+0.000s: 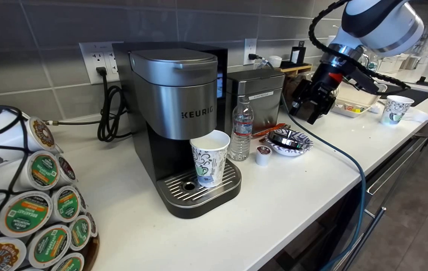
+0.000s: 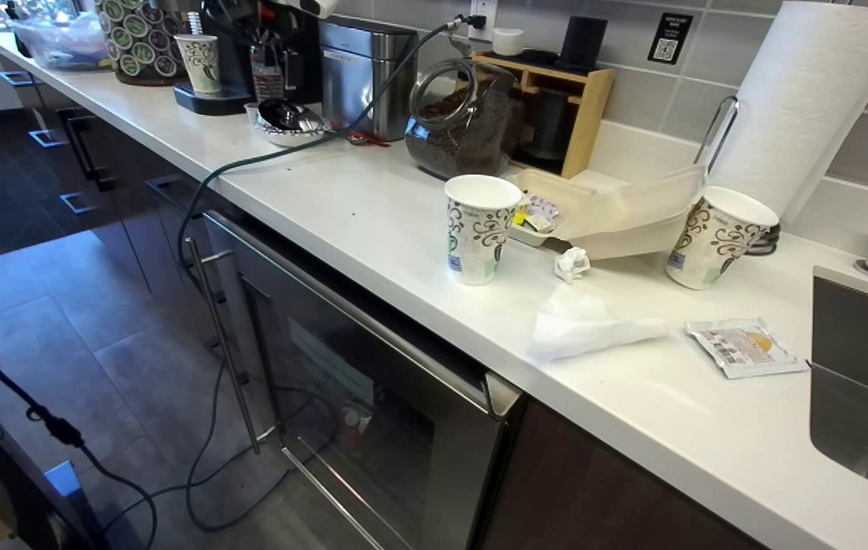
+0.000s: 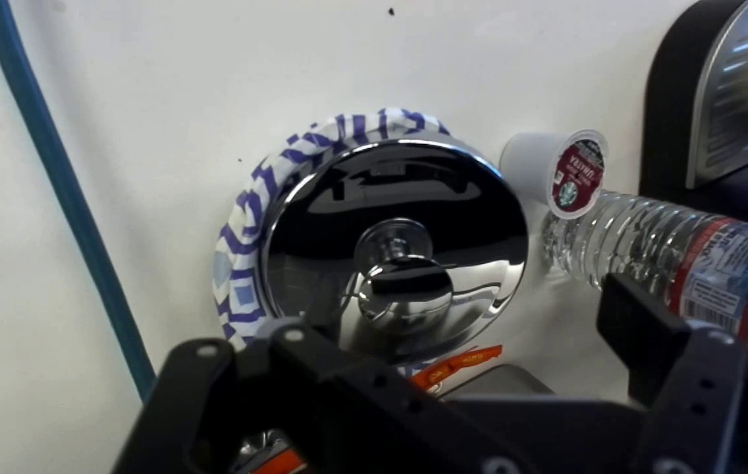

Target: Pick up the lid from the counter and put it on the bottle

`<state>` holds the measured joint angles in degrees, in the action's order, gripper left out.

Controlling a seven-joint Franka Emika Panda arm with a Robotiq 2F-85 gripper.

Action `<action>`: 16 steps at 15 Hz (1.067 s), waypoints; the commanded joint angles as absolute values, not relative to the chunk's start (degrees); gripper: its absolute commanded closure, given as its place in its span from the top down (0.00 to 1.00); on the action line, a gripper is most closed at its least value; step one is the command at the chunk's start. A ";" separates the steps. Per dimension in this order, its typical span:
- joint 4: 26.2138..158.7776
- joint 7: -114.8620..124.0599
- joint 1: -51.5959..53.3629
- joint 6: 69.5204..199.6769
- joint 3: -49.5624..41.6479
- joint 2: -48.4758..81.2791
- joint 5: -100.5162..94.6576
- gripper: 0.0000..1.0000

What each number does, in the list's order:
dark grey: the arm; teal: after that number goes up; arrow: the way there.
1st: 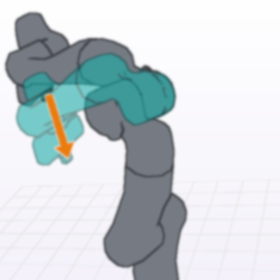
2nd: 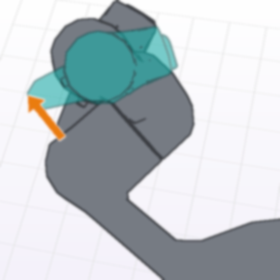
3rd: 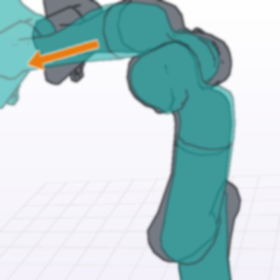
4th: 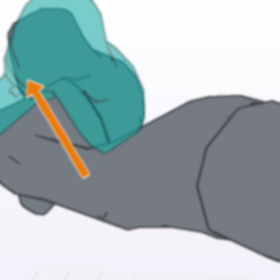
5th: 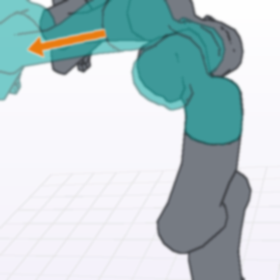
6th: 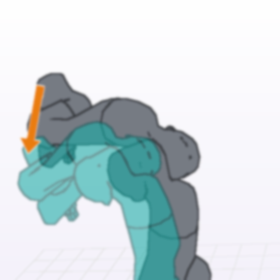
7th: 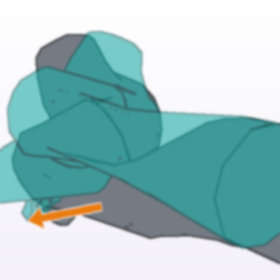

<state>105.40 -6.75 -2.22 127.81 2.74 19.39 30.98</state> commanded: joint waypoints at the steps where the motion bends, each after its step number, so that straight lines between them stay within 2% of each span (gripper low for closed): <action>1: 102.30 -11.23 -5.16 125.02 4.38 23.25 35.00 1.00; 12: 100.89 -10.42 -5.07 127.44 6.21 27.53 35.86 1.00; 16: 99.46 -10.15 -4.87 128.11 6.32 28.25 37.00 0.95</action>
<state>101.20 -10.38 -4.66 127.10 5.85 26.86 35.36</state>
